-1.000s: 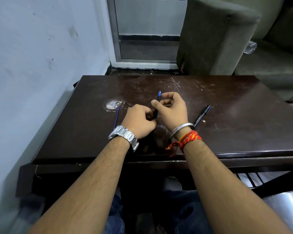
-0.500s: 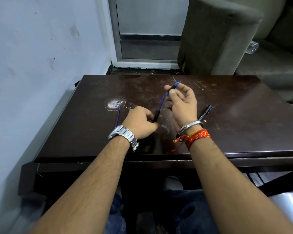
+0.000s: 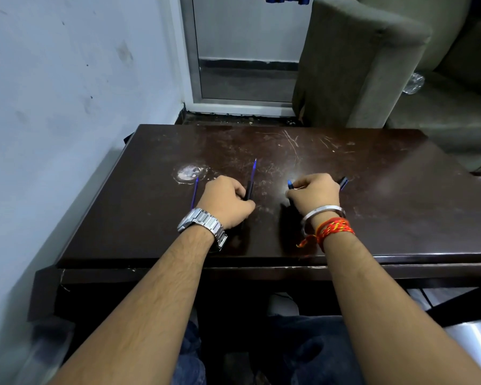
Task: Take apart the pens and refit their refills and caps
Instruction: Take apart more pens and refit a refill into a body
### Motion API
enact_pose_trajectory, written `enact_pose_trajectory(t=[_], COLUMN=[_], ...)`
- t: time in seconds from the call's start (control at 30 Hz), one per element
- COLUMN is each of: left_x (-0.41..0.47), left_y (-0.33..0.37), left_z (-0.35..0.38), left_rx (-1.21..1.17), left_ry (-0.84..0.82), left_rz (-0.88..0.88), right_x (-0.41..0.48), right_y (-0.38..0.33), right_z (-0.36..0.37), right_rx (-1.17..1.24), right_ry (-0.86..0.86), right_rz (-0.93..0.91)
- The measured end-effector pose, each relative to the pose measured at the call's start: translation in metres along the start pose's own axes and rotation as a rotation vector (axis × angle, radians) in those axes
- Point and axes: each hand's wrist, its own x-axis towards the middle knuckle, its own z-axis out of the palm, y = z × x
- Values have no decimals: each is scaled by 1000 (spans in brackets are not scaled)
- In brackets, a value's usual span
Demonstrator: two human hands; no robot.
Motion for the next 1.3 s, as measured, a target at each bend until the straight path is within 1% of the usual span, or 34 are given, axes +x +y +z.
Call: enact_pose_trajectory(t=[0.2, 0.3, 0.43, 0.53, 0.6, 0.63, 0.67, 0.77, 0.8, 0.87, 0.97, 1.1, 1.17, 1.23, 1.3], left_x=[-1, -2, -2, -2, -3, -3, -3, -4, -4, -5, -4, -1, 1, 1, 2], left_y=[1, 1, 0, 0, 0, 0, 0, 2, 2, 3, 2, -2, -4, -5, -6], left_z=[1, 1, 1, 0, 0, 0, 0, -1, -1, -1, -2, -6, -10, -15, -21], left_rx=[-3, -4, 8, 12, 15, 15, 16, 26, 36, 52, 49, 124, 133, -30, -194], left_ry=[11, 18, 3, -2, -1, -1, 1, -5, -5, -2, -11, -120, -55, 69, 220], left_rz=[10, 25, 37, 45, 52, 56, 63, 82, 87, 96, 90, 20, -37, -127, -194], right_x=[-5, -6, -6, -7, -11, -14, -15, -20, -21, -22, -22, -20, -21, -20, -19], right_y=[-11, -13, -12, -12, -17, -20, -22, -27, -27, -28, -30, -35, -36, -36, -35], right_z=[6, 10, 12, 11, 11, 11, 12, 18, 20, 22, 22, 17, 14, 14, 15], right_rx=[-238, -331, -329, -239, -103, -15, 70, 256, 270, 261, 350, 664, 750, 773, 748], right_ry=[-112, -108, -88, -26, 38, 40, 9, -164, -197, -206, -155, -12, 79, 167, 176], right_rz=[-106, -128, -112, -138, -177, -179, -168, -124, -141, -204, -206, -97, -101, -118, -125])
